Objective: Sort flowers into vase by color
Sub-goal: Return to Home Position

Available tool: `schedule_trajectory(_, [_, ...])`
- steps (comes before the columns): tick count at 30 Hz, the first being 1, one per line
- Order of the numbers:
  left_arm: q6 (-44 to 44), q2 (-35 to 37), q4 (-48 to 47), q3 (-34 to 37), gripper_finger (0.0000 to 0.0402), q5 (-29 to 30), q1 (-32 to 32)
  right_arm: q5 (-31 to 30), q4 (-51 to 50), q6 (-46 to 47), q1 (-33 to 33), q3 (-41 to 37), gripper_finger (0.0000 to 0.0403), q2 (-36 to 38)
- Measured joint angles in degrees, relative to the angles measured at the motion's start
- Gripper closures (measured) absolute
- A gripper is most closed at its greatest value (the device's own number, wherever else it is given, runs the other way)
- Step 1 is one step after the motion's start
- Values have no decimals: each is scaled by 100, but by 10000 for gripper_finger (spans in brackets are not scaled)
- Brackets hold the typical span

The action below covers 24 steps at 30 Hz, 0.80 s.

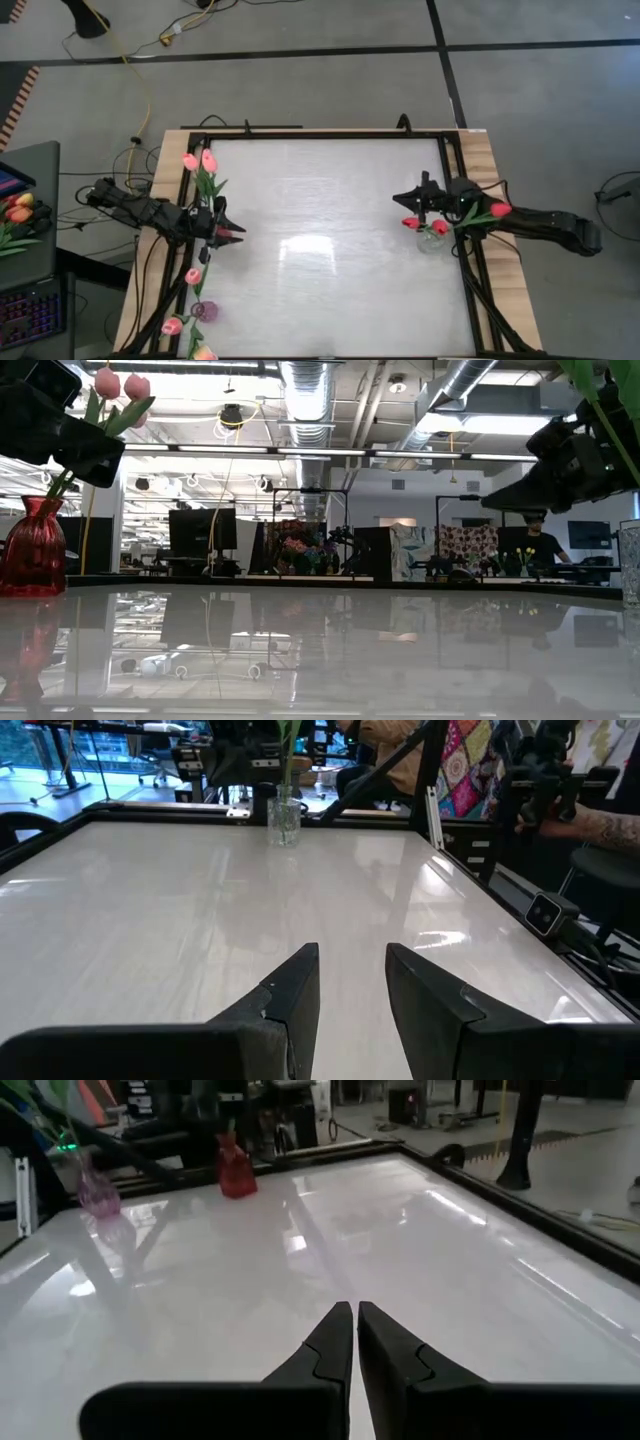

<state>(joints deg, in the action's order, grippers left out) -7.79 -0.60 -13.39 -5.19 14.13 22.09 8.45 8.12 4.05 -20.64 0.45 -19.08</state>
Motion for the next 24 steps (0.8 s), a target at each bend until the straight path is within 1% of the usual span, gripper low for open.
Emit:
schedule_trajectory(5, [2,0,-2,0,297,2,0,-419,-464,178,-7,0,353,335])
schedule_trajectory(24, [4,0,-2,2,297,0,0,-455,-619,195,-7,-7,353,331])
